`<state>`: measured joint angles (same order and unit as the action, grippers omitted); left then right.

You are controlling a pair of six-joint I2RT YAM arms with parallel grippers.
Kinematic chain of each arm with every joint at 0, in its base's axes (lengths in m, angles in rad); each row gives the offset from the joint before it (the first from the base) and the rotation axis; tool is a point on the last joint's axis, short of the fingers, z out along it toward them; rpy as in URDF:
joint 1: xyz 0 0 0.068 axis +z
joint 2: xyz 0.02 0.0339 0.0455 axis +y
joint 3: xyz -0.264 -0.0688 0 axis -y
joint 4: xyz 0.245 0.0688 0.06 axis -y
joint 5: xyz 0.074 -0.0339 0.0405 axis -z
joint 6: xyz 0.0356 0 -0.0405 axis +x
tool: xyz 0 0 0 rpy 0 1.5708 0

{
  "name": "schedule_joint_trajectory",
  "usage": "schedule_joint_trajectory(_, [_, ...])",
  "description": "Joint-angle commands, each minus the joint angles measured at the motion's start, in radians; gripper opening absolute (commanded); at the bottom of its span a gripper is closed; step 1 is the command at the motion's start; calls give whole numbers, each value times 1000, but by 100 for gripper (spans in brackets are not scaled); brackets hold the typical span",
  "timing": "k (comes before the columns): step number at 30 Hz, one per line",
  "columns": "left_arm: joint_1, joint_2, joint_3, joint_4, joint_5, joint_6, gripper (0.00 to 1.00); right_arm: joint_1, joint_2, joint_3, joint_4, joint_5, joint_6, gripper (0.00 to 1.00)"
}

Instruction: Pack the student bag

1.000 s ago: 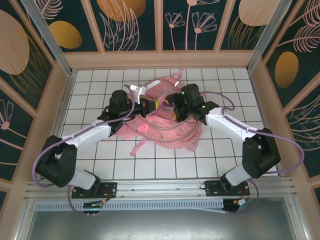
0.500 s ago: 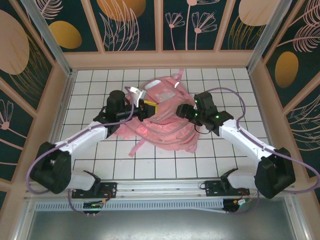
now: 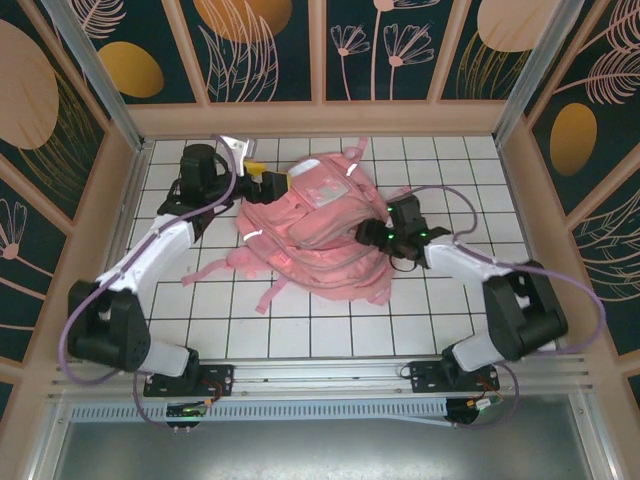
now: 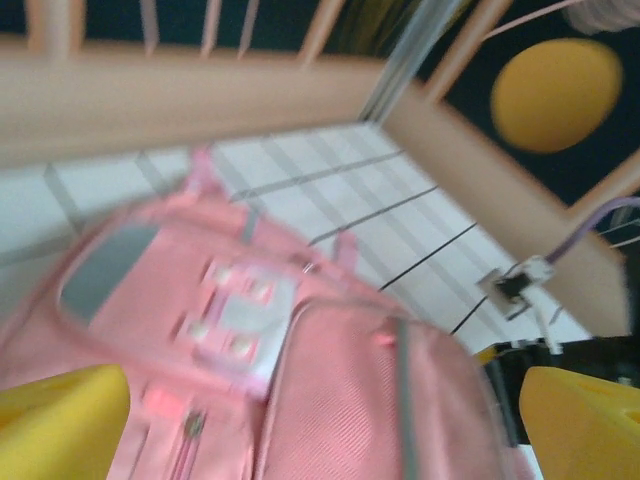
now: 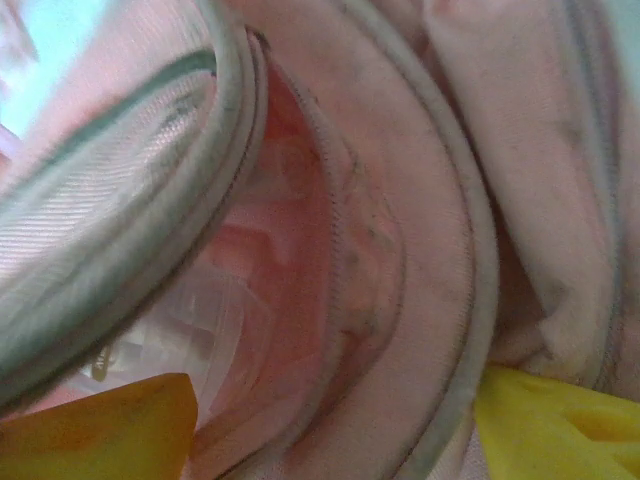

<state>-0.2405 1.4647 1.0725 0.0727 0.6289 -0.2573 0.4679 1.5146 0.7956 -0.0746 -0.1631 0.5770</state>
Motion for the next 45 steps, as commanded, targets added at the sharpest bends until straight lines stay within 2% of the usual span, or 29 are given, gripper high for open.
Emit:
schedule_joint_trajectory(1, [23,-25,-53,-66,-84,17,99,49,155,69,221,-97,-49,70])
schedule_joint_trajectory(4, [37,-66,-182,-76,-194,-8,99,53,299,175,332,-156,-24,66])
schedule_joint_trajectory(6, [43,-103,-247,-92,-179,-52,99,58,390,271,364,-177,-21,66])
schedule_joint_trajectory(9, [43,-254,-375,-41,-94,-73,98,44,509,402,399,-202,-41,66])
schedule_joint_trajectory(13, [43,-455,-433,-98,-52,53,98,-10,518,442,449,-290,-23,66])
schedule_joint_trajectory(17, [42,-509,-400,-191,-35,257,96,-45,405,378,436,-326,-44,68])
schedule_joint_trajectory(21, [41,-414,-345,-126,-115,298,94,-67,219,232,400,-272,-58,69])
schedule_joint_trajectory(24, [42,-283,-298,-38,-147,272,89,-49,47,89,370,-185,-64,69])
schedule_joint_trajectory(27, [44,-157,-290,71,-210,205,90,8,-100,-13,287,-53,-66,69])
schedule_joint_trajectory(30, [45,-27,-263,95,-177,153,90,71,-185,-105,248,21,-8,70])
schedule_joint_trajectory(32, [45,38,-260,92,-153,116,89,102,-195,-167,275,2,56,70])
schedule_joint_trajectory(35, [44,59,-299,86,-134,104,87,149,-150,-213,355,-14,89,68])
schedule_joint_trajectory(37, [44,27,-339,66,-107,101,85,160,-68,-188,394,-39,90,65])
schedule_joint_trajectory(40, [44,-71,-426,28,-20,117,83,157,83,-104,455,-51,80,52])
schedule_joint_trajectory(45, [40,-292,-520,-47,41,120,81,88,319,118,472,-108,30,47])
